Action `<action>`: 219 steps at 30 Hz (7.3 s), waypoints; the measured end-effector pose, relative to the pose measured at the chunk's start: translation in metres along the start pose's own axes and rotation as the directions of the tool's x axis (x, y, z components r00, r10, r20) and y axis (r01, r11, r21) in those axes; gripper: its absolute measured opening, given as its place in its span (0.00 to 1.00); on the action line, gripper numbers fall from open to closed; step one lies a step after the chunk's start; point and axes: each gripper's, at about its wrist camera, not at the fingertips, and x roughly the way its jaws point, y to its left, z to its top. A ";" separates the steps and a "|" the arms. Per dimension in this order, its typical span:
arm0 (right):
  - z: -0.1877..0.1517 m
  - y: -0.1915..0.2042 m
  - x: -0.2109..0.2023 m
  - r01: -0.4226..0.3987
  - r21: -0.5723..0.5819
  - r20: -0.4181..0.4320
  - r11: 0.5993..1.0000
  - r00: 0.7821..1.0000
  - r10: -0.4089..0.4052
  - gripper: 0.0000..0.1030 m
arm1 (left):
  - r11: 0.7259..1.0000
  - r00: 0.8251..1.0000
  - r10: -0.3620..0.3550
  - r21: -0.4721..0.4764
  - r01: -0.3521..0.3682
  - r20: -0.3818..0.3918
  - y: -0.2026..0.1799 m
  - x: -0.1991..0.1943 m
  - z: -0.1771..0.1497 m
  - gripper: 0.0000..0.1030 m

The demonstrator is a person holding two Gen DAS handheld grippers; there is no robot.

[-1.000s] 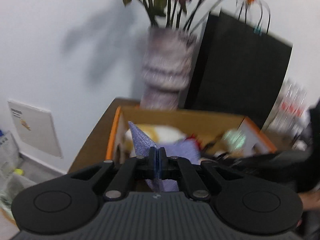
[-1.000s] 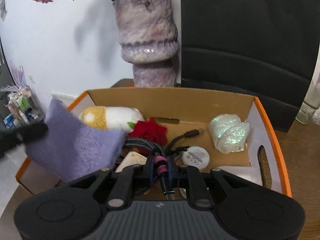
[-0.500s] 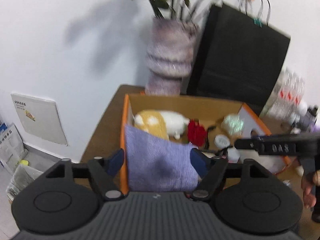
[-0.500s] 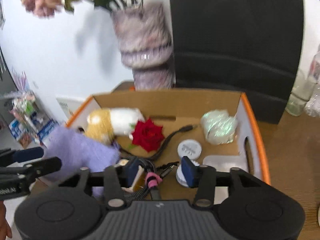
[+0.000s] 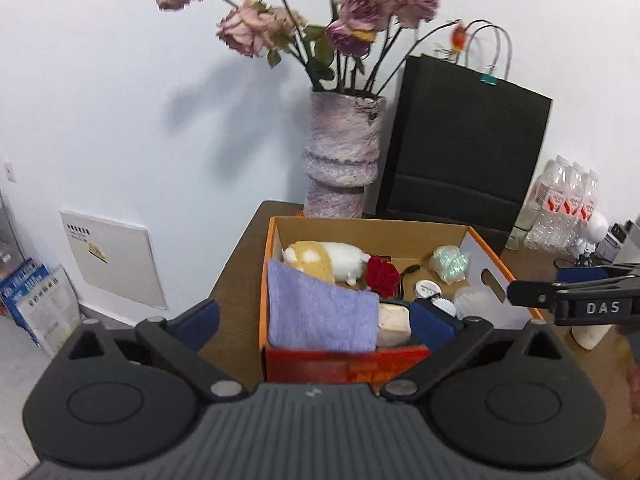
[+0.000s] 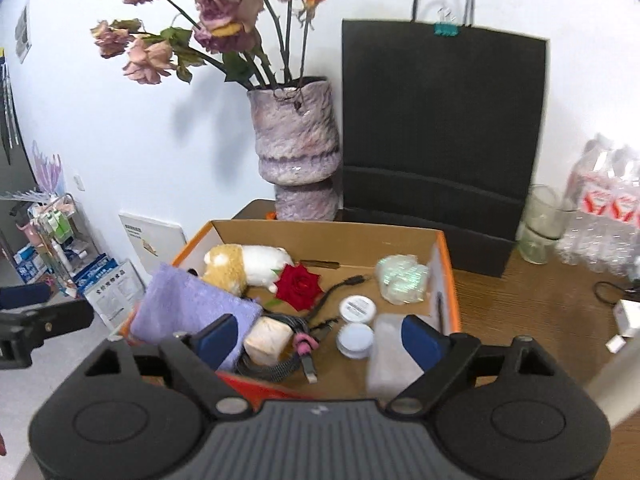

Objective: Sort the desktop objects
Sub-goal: 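Withdraw both tools back over the table, then grasp the small yellow block with the left tool while the right tool grasps the blue packet, then carry the block and packet into the cardboard box and release both, then withdraw both tools back over the table, then grasp the white eraser with the left tool while the right tool grasps the navy pouch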

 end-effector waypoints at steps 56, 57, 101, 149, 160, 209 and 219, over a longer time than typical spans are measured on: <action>-0.149 -0.095 -0.029 0.195 0.138 0.065 0.971 0.976 -0.205 0.56 | 0.998 0.998 -0.031 0.050 0.033 -0.048 -0.044 0.062 -0.093 0.68; -0.146 -0.098 -0.021 0.183 0.142 0.051 0.973 0.980 -0.192 0.56 | 0.998 0.997 -0.030 0.045 0.032 -0.065 -0.045 0.071 -0.092 0.68; -0.217 0.024 -0.141 -0.066 0.072 0.166 0.995 0.985 0.054 0.05 | 0.995 0.993 -0.102 0.001 0.102 -0.055 -0.062 -0.111 -0.177 0.30; -0.035 -0.022 0.135 0.035 0.103 -0.212 0.994 0.977 -0.013 0.17 | 1.000 0.981 -0.008 0.016 0.012 -0.195 -0.024 0.146 -0.029 0.51; 0.004 -0.023 0.048 -0.032 0.166 -0.070 0.986 0.997 0.044 0.76 | 0.997 0.984 -0.021 -0.077 0.007 -0.174 -0.010 0.080 0.004 1.00; -0.234 0.000 -0.115 0.072 0.024 0.089 0.997 0.993 -0.073 0.94 | 0.979 0.994 -0.109 0.168 0.112 -0.027 -0.065 -0.066 -0.174 0.92; -0.160 -0.038 -0.021 0.051 0.077 0.040 0.996 0.998 -0.055 0.85 | 0.954 0.981 -0.136 0.248 0.167 -0.138 -0.092 0.048 -0.109 0.74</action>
